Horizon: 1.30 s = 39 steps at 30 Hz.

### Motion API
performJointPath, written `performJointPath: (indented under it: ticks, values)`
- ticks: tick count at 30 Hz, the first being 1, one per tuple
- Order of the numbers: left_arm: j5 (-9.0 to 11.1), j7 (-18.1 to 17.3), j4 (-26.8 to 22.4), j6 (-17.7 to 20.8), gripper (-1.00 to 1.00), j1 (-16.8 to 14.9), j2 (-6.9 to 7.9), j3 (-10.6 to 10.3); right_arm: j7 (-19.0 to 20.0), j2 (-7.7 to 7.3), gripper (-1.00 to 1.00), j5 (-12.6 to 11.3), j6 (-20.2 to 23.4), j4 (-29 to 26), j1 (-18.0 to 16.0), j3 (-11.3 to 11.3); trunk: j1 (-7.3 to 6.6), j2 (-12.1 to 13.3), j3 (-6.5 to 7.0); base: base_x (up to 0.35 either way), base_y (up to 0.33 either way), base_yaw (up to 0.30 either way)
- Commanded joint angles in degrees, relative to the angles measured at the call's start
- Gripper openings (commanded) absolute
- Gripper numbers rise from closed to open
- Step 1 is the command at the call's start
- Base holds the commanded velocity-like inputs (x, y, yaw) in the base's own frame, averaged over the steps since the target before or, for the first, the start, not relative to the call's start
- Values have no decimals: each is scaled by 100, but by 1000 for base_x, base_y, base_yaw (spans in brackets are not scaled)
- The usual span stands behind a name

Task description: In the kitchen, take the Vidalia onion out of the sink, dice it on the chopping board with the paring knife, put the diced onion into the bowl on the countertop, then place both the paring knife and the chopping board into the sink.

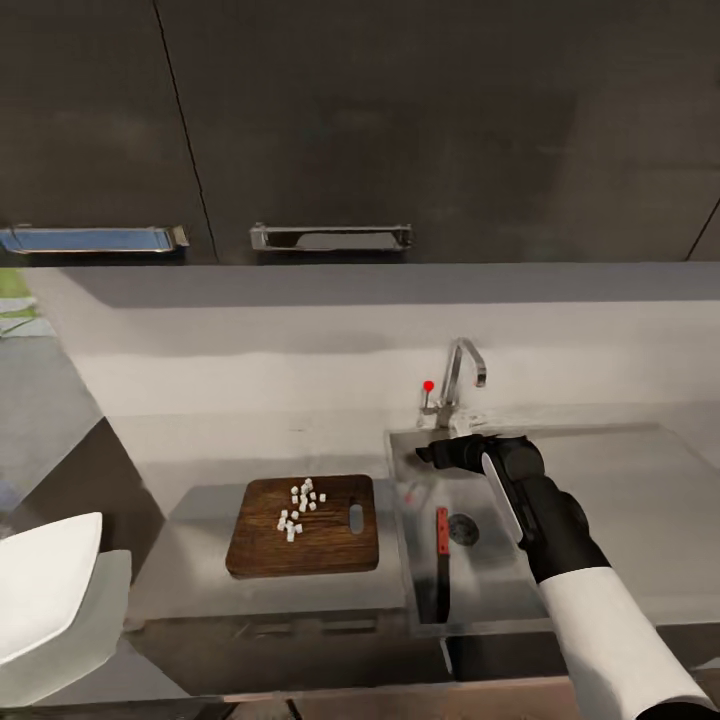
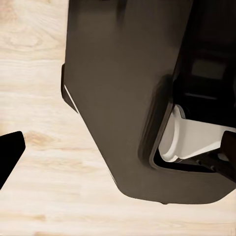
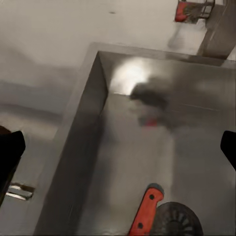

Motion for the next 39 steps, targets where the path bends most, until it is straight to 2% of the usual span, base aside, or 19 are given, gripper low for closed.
performJointPath:
  ticks: [1,12,26,31,39]
  values:
    - [56,-30,29,-43,100,-12,-1,-25,20,-4,100,23,24,-4,-6,8,2,-13,-12,-182,187,0]
    - [55,-29,29,-49,100,-12,-1,-25,20,-4,100,23,24,47,-6,8,2,-13,-12,-130,251,0]
    - [54,-35,20,-51,100,-11,-1,-25,20,9,100,23,16,510,-6,12,2,-13,-12,-2,38,0]
    - [54,-35,20,-51,100,-12,-1,-25,13,5,100,31,16,539,-6,8,2,-13,-12,0,208,0]
    - [54,-36,20,-51,100,-12,-1,-25,11,-3,100,31,16,623,-6,3,2,-13,-12,0,16,0]
